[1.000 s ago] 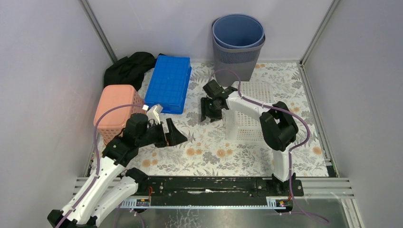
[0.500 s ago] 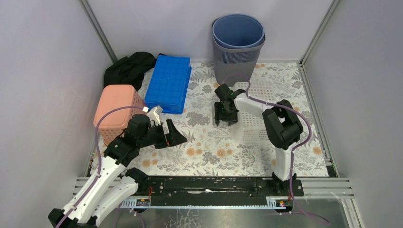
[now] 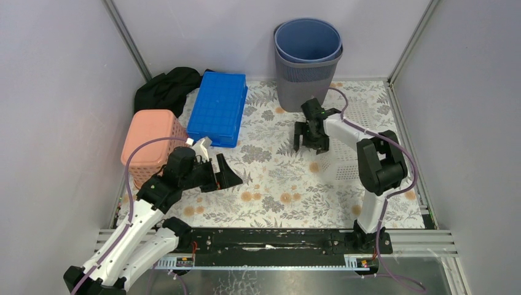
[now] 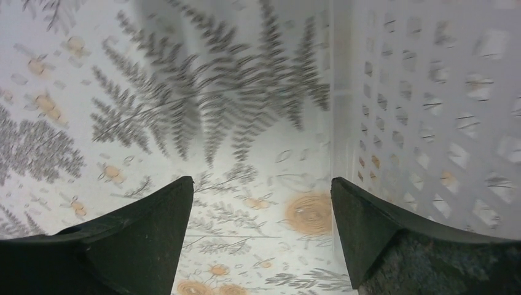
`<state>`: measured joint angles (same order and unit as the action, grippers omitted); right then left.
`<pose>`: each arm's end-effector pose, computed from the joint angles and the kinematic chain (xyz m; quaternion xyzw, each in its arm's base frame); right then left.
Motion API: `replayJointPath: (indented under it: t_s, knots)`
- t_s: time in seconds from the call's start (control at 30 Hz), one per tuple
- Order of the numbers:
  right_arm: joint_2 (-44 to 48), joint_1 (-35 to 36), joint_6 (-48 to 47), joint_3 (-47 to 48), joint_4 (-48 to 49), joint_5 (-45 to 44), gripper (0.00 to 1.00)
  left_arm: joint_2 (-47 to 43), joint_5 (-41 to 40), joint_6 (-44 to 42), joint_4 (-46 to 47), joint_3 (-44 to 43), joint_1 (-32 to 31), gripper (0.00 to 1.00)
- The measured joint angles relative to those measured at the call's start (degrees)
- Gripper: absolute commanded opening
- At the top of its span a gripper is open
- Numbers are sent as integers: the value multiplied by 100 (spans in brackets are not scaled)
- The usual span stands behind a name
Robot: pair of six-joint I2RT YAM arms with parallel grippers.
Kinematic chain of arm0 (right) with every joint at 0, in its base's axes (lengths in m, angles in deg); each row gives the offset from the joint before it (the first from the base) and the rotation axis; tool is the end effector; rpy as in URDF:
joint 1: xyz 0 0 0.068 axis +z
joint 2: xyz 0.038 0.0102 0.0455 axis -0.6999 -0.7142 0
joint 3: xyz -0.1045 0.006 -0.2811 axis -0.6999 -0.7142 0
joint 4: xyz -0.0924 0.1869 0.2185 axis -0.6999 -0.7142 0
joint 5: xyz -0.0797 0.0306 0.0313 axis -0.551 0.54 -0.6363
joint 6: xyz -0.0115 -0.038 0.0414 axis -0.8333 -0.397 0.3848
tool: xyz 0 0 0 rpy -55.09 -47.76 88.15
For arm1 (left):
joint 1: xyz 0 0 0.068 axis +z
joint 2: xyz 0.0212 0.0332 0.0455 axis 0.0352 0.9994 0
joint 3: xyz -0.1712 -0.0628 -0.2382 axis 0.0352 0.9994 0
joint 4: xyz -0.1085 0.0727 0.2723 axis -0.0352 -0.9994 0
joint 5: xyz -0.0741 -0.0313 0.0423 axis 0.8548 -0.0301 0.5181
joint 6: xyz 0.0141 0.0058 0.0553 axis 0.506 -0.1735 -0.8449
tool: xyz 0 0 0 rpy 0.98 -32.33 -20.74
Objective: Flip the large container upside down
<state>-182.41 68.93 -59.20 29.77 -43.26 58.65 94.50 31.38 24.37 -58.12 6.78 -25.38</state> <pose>0.3933 0.1781 0.1824 -0.0027 0.9788 0.0727 0.1916 0.1457 -0.0929 0.2872 -0.0148 0.8863 -0.3841 0.2584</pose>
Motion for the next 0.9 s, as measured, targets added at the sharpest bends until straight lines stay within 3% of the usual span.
replayJointPath:
  t_s: [0.9]
  knots:
    - [-107,-1980,-442,435,-319,-205,92,39,-55,-125,-304,-162,0,100]
